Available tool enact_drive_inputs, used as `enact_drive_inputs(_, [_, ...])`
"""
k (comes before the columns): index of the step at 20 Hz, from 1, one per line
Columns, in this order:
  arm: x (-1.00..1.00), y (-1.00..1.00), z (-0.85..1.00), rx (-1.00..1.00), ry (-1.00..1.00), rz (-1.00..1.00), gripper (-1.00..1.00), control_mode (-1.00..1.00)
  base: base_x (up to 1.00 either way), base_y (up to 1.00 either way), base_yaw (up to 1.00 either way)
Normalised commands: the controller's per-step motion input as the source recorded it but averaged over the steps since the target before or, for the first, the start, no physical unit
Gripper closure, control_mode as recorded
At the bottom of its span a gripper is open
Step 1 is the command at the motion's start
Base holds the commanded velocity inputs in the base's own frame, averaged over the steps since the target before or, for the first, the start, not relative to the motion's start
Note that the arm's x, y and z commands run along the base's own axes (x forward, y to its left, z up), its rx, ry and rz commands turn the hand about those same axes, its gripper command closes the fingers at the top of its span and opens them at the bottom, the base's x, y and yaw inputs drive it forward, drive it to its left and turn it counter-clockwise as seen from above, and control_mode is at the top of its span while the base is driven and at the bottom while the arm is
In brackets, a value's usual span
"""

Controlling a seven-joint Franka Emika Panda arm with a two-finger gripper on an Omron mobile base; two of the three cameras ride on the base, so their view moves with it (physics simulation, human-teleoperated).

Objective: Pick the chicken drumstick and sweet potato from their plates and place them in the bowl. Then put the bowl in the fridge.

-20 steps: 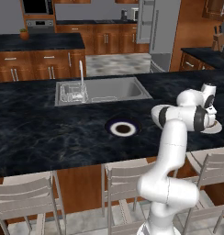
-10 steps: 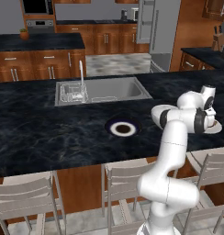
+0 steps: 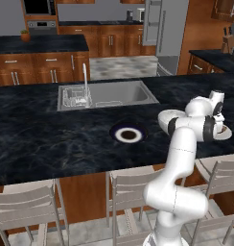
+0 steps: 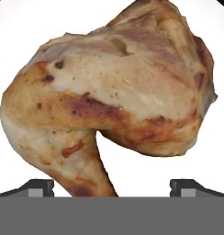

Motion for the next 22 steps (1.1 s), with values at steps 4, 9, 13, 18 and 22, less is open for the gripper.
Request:
enact_drive_inputs(4, [0.05, -0.07, -0.04, 0.02, 0.0, -0.04, -1.0, -1.0, 0.0, 0.0, 0.0])
enact_drive_inputs(9, [0.02, -0.01, -0.04, 0.03, 0.0, -0.04, -1.0, -1.0, 0.0, 0.0, 0.0])
enact_drive_inputs(13, [0.0, 0.0, -0.04, 0.03, 0.0, -0.04, -1.0, -1.0, 0.0, 0.0, 0.0])
enact_drive_inputs(18, [0.0, 0.04, -0.1, 0.03, 0.01, -0.04, 1.0, -1.0, 0.0, 0.0, 0.0])
enact_drive_inputs(22, [-0.05, 0.05, 0.0, 0.01, 0.0, -0.01, 1.0, -1.0, 0.0, 0.0, 0.0])
